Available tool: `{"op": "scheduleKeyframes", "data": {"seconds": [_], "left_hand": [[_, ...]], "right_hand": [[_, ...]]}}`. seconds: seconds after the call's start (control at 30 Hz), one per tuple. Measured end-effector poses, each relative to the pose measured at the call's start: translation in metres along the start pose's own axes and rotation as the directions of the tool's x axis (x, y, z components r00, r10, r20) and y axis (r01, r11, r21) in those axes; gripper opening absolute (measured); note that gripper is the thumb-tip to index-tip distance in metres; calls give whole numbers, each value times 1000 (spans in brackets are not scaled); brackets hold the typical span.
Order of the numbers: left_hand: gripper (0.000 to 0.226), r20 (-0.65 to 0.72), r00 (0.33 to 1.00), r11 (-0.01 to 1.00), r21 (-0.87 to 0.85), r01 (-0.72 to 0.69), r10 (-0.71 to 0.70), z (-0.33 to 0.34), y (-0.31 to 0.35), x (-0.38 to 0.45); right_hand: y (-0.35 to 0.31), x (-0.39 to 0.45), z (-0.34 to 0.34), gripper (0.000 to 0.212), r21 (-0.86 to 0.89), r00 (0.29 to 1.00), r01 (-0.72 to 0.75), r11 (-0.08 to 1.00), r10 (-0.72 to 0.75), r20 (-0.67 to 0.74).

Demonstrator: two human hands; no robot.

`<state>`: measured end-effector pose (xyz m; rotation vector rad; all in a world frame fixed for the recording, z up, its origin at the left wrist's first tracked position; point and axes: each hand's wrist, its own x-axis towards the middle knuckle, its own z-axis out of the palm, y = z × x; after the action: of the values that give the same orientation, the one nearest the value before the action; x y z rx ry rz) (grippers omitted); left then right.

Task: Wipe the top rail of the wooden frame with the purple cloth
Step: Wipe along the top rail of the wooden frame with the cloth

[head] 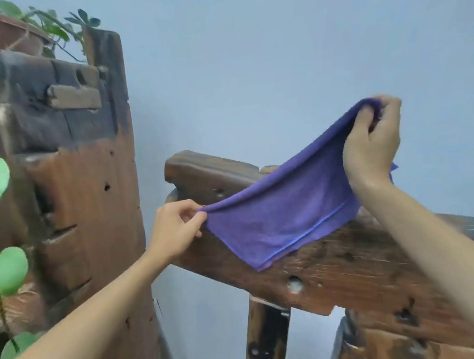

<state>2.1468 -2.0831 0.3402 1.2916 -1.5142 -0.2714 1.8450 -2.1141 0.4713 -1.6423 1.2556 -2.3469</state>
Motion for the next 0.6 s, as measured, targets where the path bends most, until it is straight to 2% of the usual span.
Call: {"op": "scheduleKeyframes", "data": {"seconds": [0.2, 0.27, 0.33, 0.4, 0.47, 0.53, 0.6], "left_hand": [[29, 119, 990, 997, -46, -67, 72, -18, -43, 5], [39, 107, 987, 992, 15, -125, 123, -29, -54, 12], [48, 14, 983, 973, 139, -182, 182, -43, -60, 22], [52, -80, 967, 946, 243, -217, 243, -59, -61, 37], [51, -130, 933, 916, 276, -291, 335, -73, -58, 54], [46, -187, 892, 885, 317, -342, 411, -78, -43, 74], [35, -254, 883, 898, 313, -311, 394, -74, -24, 103]], "right_hand": [[-46, 31, 136, 19, 15, 1000, -1, 1000, 1, 28], [-48, 21, 181, 26, -12, 990, 3, 1000, -1, 139], [-45, 0, 212, 31, -41, 945, 23, 999, -9, 326], [-37, -23, 231, 38, -73, 850, 56, 996, -9, 527], [-26, -43, 242, 45, -146, 725, 134, 980, 3, 689], [-17, -54, 239, 39, -266, 549, 282, 922, 73, 833], [-17, -59, 229, 49, -358, 379, 325, 875, 226, 897]]}}
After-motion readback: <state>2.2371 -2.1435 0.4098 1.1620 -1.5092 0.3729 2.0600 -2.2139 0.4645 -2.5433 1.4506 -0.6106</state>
